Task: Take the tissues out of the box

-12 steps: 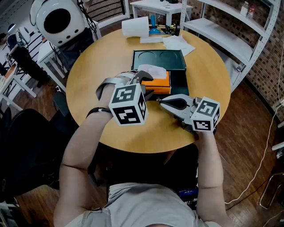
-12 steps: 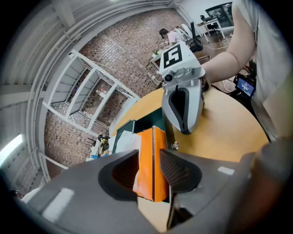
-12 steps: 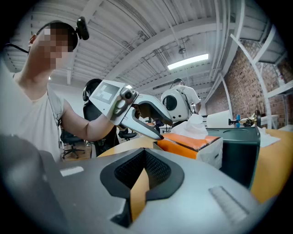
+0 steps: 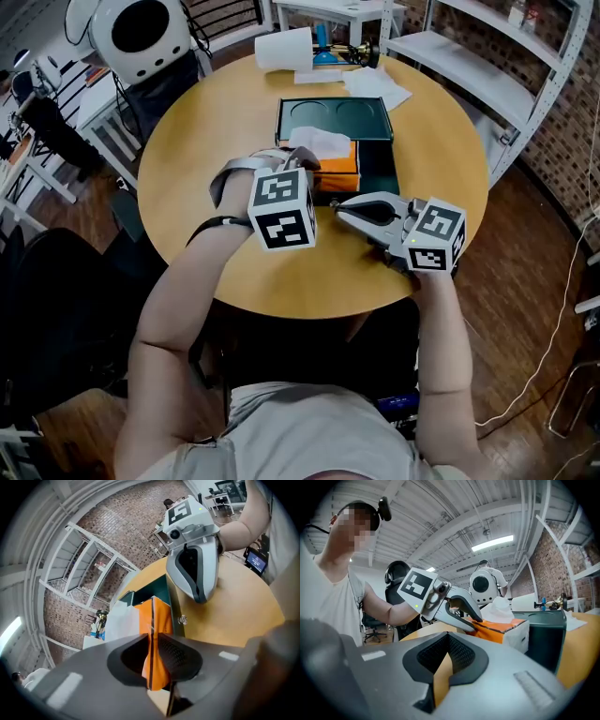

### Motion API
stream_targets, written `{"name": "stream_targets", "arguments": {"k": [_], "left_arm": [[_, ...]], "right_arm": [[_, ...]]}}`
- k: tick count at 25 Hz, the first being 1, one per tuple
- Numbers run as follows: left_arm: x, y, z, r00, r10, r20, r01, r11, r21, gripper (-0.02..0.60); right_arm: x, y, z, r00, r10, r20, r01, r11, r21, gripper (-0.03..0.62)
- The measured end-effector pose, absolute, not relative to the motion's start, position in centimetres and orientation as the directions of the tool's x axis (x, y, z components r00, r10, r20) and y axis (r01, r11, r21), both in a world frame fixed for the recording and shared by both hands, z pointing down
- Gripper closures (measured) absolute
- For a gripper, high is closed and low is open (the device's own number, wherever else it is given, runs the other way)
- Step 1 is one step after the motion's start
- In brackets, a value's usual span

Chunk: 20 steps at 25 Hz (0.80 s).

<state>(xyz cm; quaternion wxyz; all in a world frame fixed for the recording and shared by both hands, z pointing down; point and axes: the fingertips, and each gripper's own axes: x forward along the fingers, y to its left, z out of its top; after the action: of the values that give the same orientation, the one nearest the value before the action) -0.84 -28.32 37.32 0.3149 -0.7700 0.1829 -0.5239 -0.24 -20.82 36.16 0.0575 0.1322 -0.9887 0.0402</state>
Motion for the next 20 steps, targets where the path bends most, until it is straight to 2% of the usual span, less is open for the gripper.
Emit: {"name": "stream_targets", "arguments": {"k": [3, 7, 14, 17, 20], "left_arm": [[-1.0, -28.3, 37.1, 0.397, -0.624, 0.673, 0.02, -0.727, -0.686, 0.541], [-1.0, -28.4, 35.5, 0.424, -0.672, 0.607, -0.022, -0.678, -0.735, 0.551], [-2.5, -27.8, 29.8, 0.47, -0.779, 0.415, -0.147, -0.533, -0.833, 0.554], [-5.0, -28.0, 27.4, 0.438, -0.835, 0.332, -0.209, -0.454, -0.866, 0.554], [-9.3, -29.4, 26.7, 0.341, -0.889, 0.305, -0.259, -0.4, -0.879, 0.554]], "right_arm": [[-0.3, -20.8, 36.2, -0.958, -0.257, 0.125, -0.267, 0.962, -0.065, 0.592], [-0.3, -20.8, 36.2, -0.958, -0.257, 0.125, -0.266, 0.962, -0.065, 0.592], [-0.2, -20.8, 36.2, -0.958, -0.257, 0.124, -0.267, 0.962, -0.066, 0.592], [-0.3, -20.9, 36.2, -0.958, -0.257, 0.124, -0.267, 0.962, -0.066, 0.592], [-0.3, -20.9, 36.1, -0.958, -0.258, 0.125, -0.267, 0.961, -0.065, 0.592]]}}
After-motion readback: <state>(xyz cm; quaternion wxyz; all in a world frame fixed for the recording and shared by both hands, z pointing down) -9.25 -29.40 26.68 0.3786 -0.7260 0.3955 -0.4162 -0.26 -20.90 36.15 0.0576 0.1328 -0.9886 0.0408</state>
